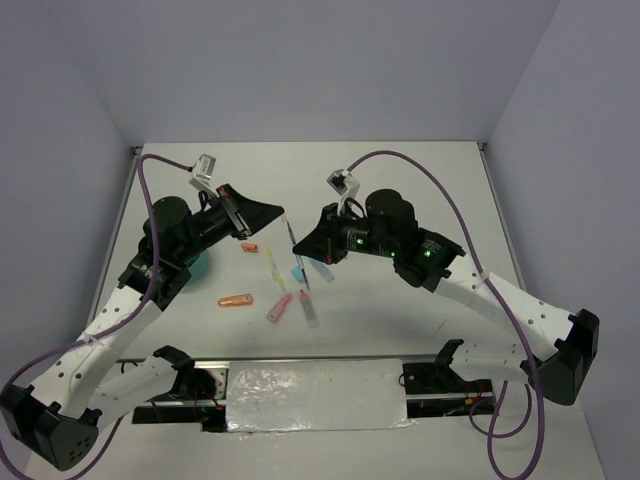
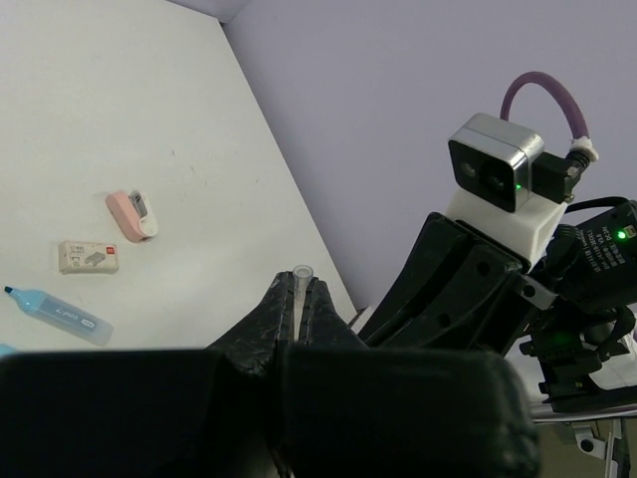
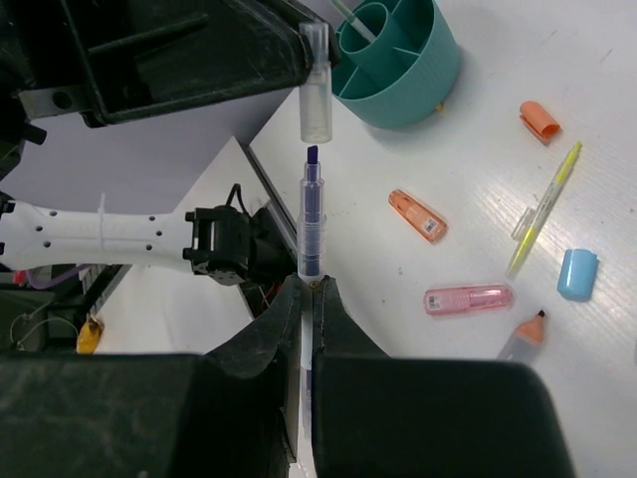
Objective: Sort the stationery into containers
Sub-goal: Close the pen cap on the pen.
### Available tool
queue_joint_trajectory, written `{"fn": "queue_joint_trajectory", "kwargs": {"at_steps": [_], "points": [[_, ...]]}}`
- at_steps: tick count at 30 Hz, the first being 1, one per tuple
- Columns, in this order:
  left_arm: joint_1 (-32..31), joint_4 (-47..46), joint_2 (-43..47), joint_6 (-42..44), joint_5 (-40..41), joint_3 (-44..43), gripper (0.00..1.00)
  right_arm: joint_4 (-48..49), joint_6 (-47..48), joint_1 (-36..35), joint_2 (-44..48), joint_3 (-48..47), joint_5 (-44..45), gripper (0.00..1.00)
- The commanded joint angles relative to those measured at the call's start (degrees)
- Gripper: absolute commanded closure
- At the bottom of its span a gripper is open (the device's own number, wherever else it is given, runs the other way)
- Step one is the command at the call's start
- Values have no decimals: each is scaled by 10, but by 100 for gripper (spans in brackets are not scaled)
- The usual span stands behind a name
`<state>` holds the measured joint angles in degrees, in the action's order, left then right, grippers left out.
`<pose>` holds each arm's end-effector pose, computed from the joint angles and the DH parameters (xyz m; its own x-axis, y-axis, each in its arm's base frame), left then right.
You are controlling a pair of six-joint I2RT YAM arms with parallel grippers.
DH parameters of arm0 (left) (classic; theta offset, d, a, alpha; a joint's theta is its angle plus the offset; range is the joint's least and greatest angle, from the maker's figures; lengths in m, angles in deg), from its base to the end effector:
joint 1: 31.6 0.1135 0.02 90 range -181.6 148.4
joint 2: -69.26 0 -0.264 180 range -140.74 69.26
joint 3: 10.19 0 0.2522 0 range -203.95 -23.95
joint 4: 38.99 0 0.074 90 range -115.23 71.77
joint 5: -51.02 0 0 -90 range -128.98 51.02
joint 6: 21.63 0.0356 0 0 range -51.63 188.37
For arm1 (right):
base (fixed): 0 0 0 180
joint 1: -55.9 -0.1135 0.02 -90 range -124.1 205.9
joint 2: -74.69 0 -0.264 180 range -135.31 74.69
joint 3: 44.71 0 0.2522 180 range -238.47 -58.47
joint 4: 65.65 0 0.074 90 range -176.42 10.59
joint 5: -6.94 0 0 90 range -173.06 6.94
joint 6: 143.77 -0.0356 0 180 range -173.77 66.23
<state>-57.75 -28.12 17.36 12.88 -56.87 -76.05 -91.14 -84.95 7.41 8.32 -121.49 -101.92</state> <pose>0.1833 -0.1022 0.3879 -0.5451 -0.6060 -0.5794 0.4335 0.3878 -0.8134 0.1678 0.2070 0.3729 -0.6215 0.0370 -0.7825 -0.6940 0.4375 0.5719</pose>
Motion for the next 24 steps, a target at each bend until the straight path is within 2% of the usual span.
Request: {"fn": "queue_joint_trajectory", "kwargs": {"at_steps": [1,10,16,24], "points": [[-2,-18,3,14,-13,3,100,6,14,-4,-2,-35,1,100],[-3,-16,-4,14,-18,-10,100,7,14,-4,-17,-46,2,100],[-2,18,-7,27,19,-33,100,10,11,-4,-17,-42,-7,100],[-2,5,-22,24,15,-50,100,7,10,-4,-20,-34,-5,100]]}}
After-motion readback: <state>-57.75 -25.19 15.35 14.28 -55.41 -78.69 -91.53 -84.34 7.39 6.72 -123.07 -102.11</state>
